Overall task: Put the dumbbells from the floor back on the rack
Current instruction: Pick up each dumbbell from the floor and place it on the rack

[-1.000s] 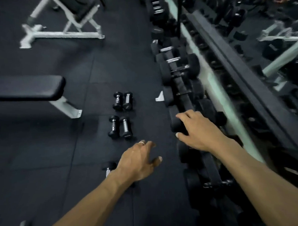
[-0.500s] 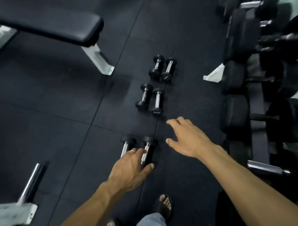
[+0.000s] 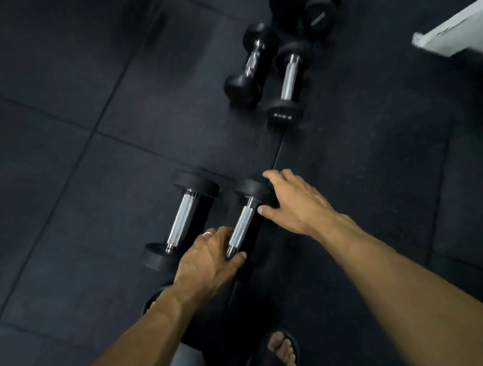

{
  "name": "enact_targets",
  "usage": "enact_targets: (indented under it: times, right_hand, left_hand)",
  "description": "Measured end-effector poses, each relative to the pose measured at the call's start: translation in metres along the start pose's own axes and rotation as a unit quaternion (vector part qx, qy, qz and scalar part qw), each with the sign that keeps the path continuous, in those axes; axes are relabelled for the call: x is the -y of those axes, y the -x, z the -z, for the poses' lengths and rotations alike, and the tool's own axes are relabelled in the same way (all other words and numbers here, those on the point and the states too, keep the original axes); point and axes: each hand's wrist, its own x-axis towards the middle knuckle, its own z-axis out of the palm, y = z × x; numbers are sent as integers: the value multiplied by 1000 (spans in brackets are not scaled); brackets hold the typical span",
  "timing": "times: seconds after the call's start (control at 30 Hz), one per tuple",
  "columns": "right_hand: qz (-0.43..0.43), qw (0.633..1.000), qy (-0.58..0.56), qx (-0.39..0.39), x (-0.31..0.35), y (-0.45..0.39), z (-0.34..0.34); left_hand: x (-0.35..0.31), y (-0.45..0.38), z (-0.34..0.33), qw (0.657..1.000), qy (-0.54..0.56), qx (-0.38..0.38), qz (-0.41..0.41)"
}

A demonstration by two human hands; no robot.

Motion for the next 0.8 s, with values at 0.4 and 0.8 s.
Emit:
enact_targets:
  times: [0.4, 0.8]
  right_hand:
    - [-20, 991, -125, -38, -30, -85, -83]
    - [-10, 984, -160, -77, -38, -78, -85]
  left_hand:
    - [42, -84, -74, 996, -8, 46, 78]
    - [42, -91, -72, 991, 20, 81, 108]
